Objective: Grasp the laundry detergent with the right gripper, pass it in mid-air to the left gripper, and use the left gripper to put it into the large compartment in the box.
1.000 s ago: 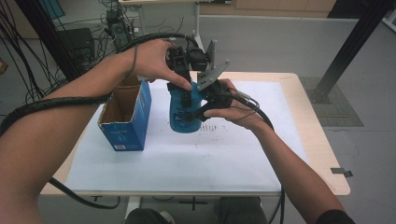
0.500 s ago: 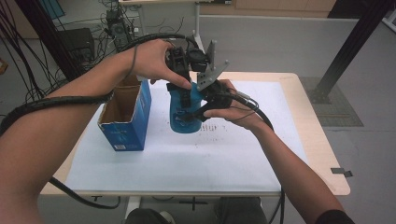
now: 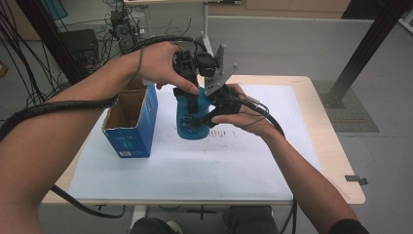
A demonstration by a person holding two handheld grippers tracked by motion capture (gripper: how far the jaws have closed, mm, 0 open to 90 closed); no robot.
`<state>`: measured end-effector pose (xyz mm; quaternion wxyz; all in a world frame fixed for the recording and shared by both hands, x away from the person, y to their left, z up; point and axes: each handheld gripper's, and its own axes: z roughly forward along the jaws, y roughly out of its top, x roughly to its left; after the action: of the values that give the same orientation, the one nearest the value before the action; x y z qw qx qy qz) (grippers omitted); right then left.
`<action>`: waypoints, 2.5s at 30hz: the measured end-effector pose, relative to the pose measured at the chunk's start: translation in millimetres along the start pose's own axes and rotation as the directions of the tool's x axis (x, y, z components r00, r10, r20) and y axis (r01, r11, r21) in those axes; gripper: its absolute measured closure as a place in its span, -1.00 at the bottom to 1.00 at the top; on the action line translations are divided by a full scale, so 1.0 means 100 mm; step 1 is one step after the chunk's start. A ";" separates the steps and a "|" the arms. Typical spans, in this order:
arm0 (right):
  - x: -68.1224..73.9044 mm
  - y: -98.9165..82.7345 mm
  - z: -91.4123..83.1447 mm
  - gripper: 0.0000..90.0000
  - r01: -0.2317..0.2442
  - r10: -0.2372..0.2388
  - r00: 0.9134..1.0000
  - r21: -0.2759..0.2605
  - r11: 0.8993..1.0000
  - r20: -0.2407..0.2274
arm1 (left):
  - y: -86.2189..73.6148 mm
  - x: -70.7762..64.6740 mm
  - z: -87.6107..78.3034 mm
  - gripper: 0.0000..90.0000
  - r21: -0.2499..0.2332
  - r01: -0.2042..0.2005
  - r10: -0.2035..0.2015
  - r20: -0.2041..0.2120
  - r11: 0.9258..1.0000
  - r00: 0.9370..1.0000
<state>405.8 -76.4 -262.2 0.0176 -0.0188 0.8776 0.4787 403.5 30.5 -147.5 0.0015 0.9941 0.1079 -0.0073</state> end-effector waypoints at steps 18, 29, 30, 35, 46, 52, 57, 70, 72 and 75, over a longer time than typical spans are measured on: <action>-0.01 -0.01 0.00 -0.04 -0.007 0.007 1.000 0.000 1.000 -0.001 | 0.00 0.00 0.01 -0.19 -0.011 0.004 -0.004 -0.004 1.000 1.000; -0.01 -0.01 0.00 -0.05 -0.009 0.009 1.000 -0.007 1.000 -0.002 | 0.01 -0.01 0.00 -0.18 -0.002 0.008 -0.008 -0.007 1.000 1.000; -0.01 -0.01 0.00 -0.05 -0.011 0.011 1.000 -0.011 1.000 -0.004 | 0.01 -0.01 0.00 -0.18 -0.003 0.008 -0.008 -0.007 1.000 1.000; -0.01 -0.02 0.00 -0.05 -0.017 0.017 1.000 -0.017 1.000 -0.006 | 0.02 -0.01 0.00 -0.18 -0.002 0.007 -0.007 -0.010 1.000 1.000; -0.02 -0.02 -0.01 -0.06 -0.016 0.016 1.000 -0.016 1.000 -0.005 | 0.01 0.00 0.00 -0.18 -0.008 0.012 -0.012 -0.003 1.000 1.000; -0.02 -0.02 0.00 -0.06 -0.016 0.016 1.000 -0.021 1.000 -0.006 | 0.01 0.00 -0.01 -0.18 -0.007 0.014 -0.014 -0.007 1.000 1.000; -0.02 -0.01 0.00 -0.06 -0.017 0.016 1.000 -0.020 1.000 -0.006 | 0.00 0.00 -0.01 -0.18 -0.007 0.015 -0.015 -0.007 1.000 1.000; -0.02 -0.01 0.01 -0.07 -0.017 0.017 1.000 -0.021 1.000 -0.008 | 0.00 -0.01 -0.01 -0.18 -0.008 0.019 -0.019 -0.010 1.000 1.000; -0.02 -0.01 0.00 -0.06 -0.023 0.023 1.000 -0.018 1.000 -0.010 | 0.00 -0.01 -0.01 -0.18 -0.007 0.019 -0.019 -0.009 1.000 1.000; -0.02 -0.01 0.00 -0.06 -0.026 0.025 1.000 -0.019 0.999 -0.017 | 0.00 -0.01 -0.01 -0.18 -0.007 0.019 -0.019 -0.009 1.000 1.000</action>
<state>407.8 -76.4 -262.8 0.0040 -0.0118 0.8733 0.4871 402.5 30.4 -146.6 0.0044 0.9931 0.1173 -0.0025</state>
